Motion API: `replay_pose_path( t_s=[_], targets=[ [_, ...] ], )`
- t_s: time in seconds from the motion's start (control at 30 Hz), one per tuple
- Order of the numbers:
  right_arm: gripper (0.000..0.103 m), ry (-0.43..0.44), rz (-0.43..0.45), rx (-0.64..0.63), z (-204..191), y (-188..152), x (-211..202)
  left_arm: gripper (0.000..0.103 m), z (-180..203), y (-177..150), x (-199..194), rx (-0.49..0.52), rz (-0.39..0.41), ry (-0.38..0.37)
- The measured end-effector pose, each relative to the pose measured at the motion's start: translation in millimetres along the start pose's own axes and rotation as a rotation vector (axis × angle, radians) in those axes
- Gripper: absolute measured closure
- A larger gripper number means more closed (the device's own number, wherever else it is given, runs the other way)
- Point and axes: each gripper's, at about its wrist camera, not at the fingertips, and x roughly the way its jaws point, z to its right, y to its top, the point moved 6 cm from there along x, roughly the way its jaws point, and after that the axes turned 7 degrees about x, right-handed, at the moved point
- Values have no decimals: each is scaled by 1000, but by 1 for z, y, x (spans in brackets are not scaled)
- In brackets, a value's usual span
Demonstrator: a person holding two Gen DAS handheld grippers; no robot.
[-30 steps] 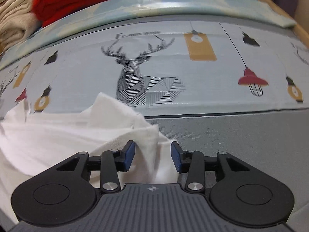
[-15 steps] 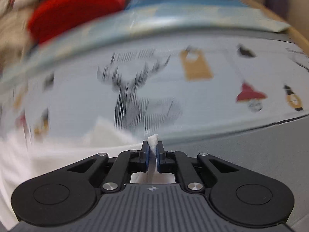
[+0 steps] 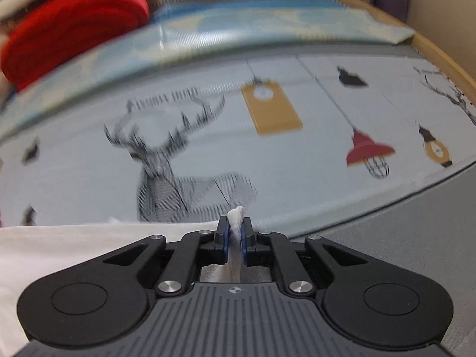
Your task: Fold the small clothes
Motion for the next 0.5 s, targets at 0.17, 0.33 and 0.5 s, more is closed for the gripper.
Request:
replay_pose_path(
  t_s=[0.17,0.33,0.5],
  targets=[
    [84,-71,35,40,14,7,-23,87,-12,-14,-30,-69,-4,-84],
    [72,40,-1,-35,10,-15,-63,70,6,-66,-46,61,-142,-236],
    [69,171,-165,-83,11,-76,-89,70,14,-112,-59,86,-226,-307]
  ],
)
